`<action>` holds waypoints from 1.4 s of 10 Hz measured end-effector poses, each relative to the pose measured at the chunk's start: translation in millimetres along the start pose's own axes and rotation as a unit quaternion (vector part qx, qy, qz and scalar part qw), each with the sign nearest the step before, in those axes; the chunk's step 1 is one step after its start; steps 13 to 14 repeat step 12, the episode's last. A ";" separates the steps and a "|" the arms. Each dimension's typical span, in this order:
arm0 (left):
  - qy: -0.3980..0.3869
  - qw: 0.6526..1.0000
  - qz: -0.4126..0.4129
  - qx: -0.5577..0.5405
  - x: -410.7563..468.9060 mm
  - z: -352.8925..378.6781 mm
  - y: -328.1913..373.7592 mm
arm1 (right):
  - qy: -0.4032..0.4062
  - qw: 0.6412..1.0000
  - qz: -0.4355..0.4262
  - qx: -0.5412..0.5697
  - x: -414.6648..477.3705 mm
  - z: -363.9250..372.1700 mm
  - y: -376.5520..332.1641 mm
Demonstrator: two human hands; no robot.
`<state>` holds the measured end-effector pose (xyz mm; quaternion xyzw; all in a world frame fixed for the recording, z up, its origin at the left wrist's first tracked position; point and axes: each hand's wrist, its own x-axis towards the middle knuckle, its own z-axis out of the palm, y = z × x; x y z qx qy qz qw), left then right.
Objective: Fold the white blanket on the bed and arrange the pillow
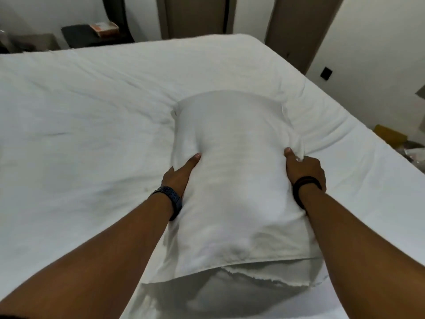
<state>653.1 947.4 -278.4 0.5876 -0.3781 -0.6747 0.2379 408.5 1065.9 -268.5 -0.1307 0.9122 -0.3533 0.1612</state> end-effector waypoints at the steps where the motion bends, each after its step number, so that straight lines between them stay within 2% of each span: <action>1: 0.039 0.998 0.042 -0.006 -28.0 -76.3 31.8 | 0.000 0.998 -0.051 0.031 -58.7 22.1 -51.3; 3: 0.135 0.985 0.108 -0.022 -114.4 -310.3 91.6 | -0.072 0.985 -0.136 0.083 -248.9 96.4 -188.2; 5: 0.272 0.945 0.179 0.022 -196.2 -565.9 127.9 | -0.175 0.964 -0.157 0.127 -474.9 187.5 -269.9; 6: 0.297 0.945 0.134 0.030 -228.7 -676.6 109.0 | -0.214 0.961 -0.154 0.087 -578.4 230.0 -275.6; 7: 0.356 0.925 0.063 0.115 -248.1 -760.4 67.9 | -0.222 0.953 -0.206 -0.017 -661.3 273.0 -259.9; 8: 0.369 0.850 0.050 0.373 -239.3 -784.6 17.1 | -0.181 0.883 -0.422 -0.098 -705.9 303.6 -234.6; 9: 0.256 0.806 0.021 0.533 -218.7 -769.5 -43.0 | -0.290 0.744 -0.572 -0.190 -725.2 334.8 -207.3; 10: 0.304 0.774 0.052 0.552 -207.0 -756.2 -75.3 | -0.344 0.737 -0.545 -0.204 -717.8 354.2 -193.8; 11: 0.309 0.763 0.057 0.565 -202.3 -753.2 -58.8 | -0.349 0.718 -0.543 -0.263 -703.3 352.8 -207.5; 12: 0.312 0.741 0.149 0.576 -213.9 -746.1 -10.7 | -0.354 0.735 -0.539 -0.210 -695.1 329.7 -251.9; 14: 0.312 0.741 0.149 0.576 -213.9 -746.1 -10.7 | -0.354 0.735 -0.539 -0.210 -695.1 329.7 -251.9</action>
